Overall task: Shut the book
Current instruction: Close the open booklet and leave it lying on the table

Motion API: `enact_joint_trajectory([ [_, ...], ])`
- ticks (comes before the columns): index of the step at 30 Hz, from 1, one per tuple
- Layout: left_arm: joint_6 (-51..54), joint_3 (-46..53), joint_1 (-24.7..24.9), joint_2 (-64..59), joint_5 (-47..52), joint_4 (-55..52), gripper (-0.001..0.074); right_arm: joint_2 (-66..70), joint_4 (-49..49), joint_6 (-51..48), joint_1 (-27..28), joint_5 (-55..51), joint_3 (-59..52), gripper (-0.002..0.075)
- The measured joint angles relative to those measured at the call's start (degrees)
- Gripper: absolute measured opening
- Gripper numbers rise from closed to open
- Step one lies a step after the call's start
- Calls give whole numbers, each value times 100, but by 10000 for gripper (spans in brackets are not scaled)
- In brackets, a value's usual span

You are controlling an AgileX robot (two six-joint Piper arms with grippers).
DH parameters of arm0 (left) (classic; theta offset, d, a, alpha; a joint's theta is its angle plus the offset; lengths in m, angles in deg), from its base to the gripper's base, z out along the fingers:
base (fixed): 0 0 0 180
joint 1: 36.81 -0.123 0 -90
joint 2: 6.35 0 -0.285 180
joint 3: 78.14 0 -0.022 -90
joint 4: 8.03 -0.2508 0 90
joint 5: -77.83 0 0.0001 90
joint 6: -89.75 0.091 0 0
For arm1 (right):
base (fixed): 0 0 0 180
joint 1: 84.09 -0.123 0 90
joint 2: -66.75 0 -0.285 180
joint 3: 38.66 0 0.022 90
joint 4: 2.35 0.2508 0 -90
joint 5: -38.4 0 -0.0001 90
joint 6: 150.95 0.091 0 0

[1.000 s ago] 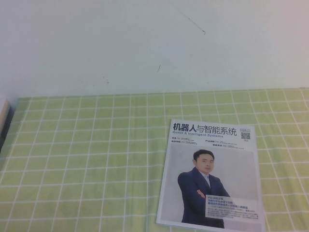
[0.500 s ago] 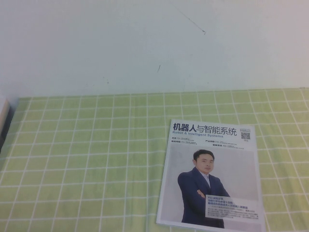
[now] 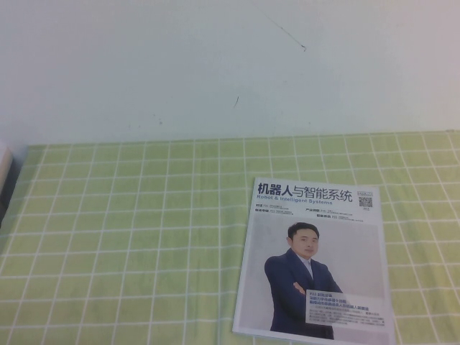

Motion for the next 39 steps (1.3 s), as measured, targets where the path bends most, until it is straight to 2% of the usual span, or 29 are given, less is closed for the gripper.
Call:
enact_joint_trajectory([
  [30,58,2,0,0,-49,-13,-4,-95,39,0,28,51,-84,-4],
  [33,58,2,0,0,-49,-13,-4,-391,115,0,254,155,-330,-4],
  [39,89,2,0,0,-49,-13,-4,-1185,115,0,1205,532,-965,-4],
])
